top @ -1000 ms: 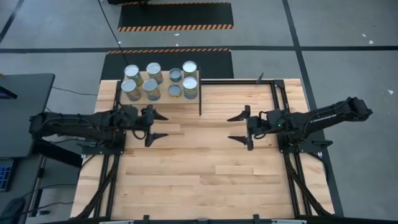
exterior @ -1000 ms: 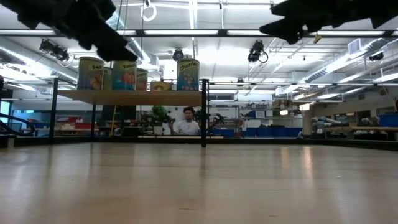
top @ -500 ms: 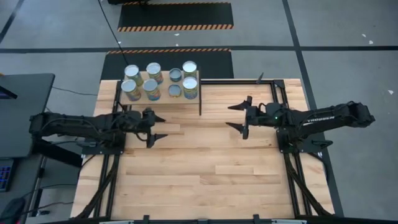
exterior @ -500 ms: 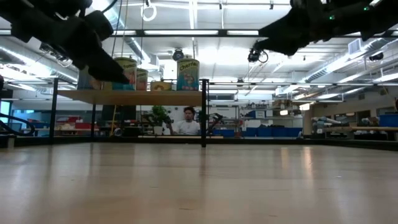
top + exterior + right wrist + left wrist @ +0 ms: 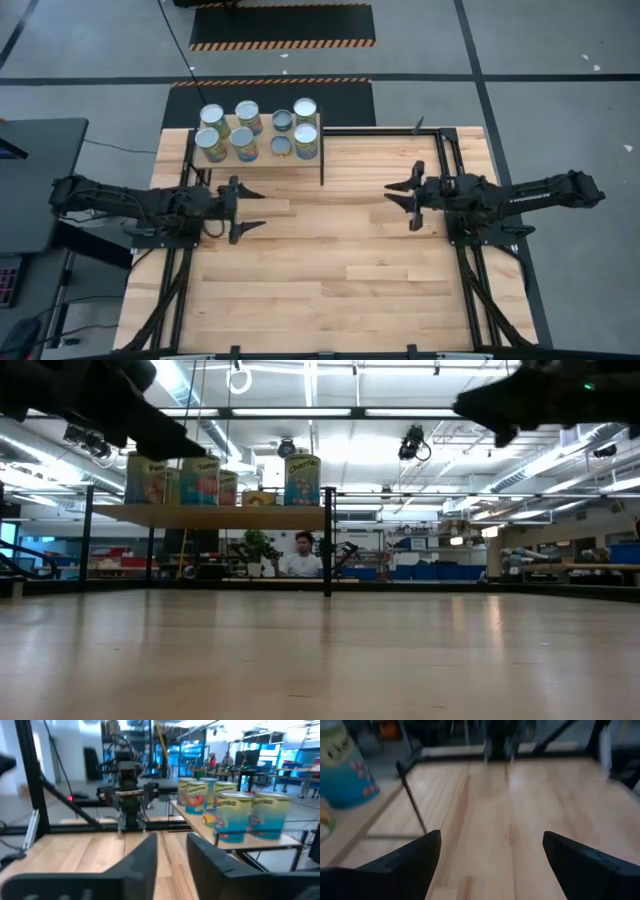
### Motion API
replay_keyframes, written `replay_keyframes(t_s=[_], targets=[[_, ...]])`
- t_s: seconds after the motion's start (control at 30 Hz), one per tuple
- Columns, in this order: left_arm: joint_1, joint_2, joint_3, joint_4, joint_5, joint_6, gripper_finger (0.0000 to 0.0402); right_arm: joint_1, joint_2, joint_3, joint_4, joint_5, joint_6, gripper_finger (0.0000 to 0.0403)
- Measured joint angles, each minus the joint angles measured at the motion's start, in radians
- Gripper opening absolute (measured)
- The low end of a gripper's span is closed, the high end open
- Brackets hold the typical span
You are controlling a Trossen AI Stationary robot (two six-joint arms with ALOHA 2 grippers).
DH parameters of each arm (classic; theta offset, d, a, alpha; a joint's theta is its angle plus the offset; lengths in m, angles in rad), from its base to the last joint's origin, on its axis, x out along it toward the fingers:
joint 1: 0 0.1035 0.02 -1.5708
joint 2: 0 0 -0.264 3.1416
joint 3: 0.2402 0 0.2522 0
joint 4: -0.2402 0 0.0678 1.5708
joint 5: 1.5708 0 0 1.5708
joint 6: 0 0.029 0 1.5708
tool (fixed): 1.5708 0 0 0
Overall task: Pick and place cans onto a shelf
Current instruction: Return to Home Position
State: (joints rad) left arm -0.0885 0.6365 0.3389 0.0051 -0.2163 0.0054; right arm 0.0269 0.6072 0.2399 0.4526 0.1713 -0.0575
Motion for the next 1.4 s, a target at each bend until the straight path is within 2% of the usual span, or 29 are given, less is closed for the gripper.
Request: replay_keyframes(t_s=[0.07, 0.17, 0.2, 0.3, 0.4, 0.5, 0.6, 0.7, 0.83, 0.93, 1.17, 1.27, 1.33, 1.4], targets=[[-0.013, -0.063, -0.050, 0.071, 0.061, 0.039, 0.0357, 0.000, -0.087, -0.047, -0.012, 0.002, 0.026, 0.0087], [-0.024, -0.145, -0.169, 0.266, 0.326, 0.135, 0.0357, -0.001, -0.220, -0.090, -0.073, -0.024, 0.074, 0.0050], [-0.019, -0.167, -0.201, 0.334, 0.363, 0.125, 0.0357, 0.000, -0.268, -0.097, -0.105, -0.048, 0.086, 0.0039], [0.009, -0.238, -0.274, 0.404, 0.314, 0.089, 0.0357, 0.016, -0.412, -0.106, -0.217, -0.106, 0.100, 0.0011], [0.040, -0.286, -0.301, 0.337, 0.205, 0.055, 0.0357, 0.027, -0.529, -0.134, -0.288, -0.104, 0.103, 0.0006], [0.064, -0.331, -0.282, 0.253, 0.188, 0.050, 0.0357, 0.036, -0.608, -0.178, -0.316, -0.112, 0.155, 0.0005], [0.069, -0.380, -0.256, 0.161, 0.196, 0.050, 0.0357, 0.053, -0.598, -0.206, -0.321, -0.103, 0.210, 0.0004], [0.069, -0.451, -0.248, 0.122, 0.198, 0.058, 0.0357, 0.079, -0.602, -0.234, -0.294, -0.070, 0.186, 0.0003], [0.068, -0.534, -0.298, 0.115, 0.198, 0.053, 0.0357, 0.113, -0.596, -0.234, -0.286, -0.012, 0.144, 0.0003], [0.068, -0.587, -0.330, 0.145, 0.171, 0.052, 0.0357, 0.114, -0.595, -0.234, -0.289, -0.019, 0.143, 0.0003], [0.067, -0.604, -0.330, 0.115, 0.219, 0.063, 0.0357, -0.001, -0.602, -0.234, -0.369, -0.108, 0.178, 0.0001], [0.067, -0.606, -0.331, 0.121, 0.220, 0.060, 0.0357, -0.038, -0.600, -0.234, -0.429, -0.112, 0.209, 0.0002], [0.067, -0.605, -0.331, 0.115, 0.220, 0.060, 0.0357, -0.053, -0.584, -0.234, -0.430, -0.125, 0.155, 0.0007], [0.067, -0.605, -0.331, 0.114, 0.220, 0.072, 0.0357, -0.063, -0.579, -0.233, -0.431, -0.124, 0.022, 0.0016]])
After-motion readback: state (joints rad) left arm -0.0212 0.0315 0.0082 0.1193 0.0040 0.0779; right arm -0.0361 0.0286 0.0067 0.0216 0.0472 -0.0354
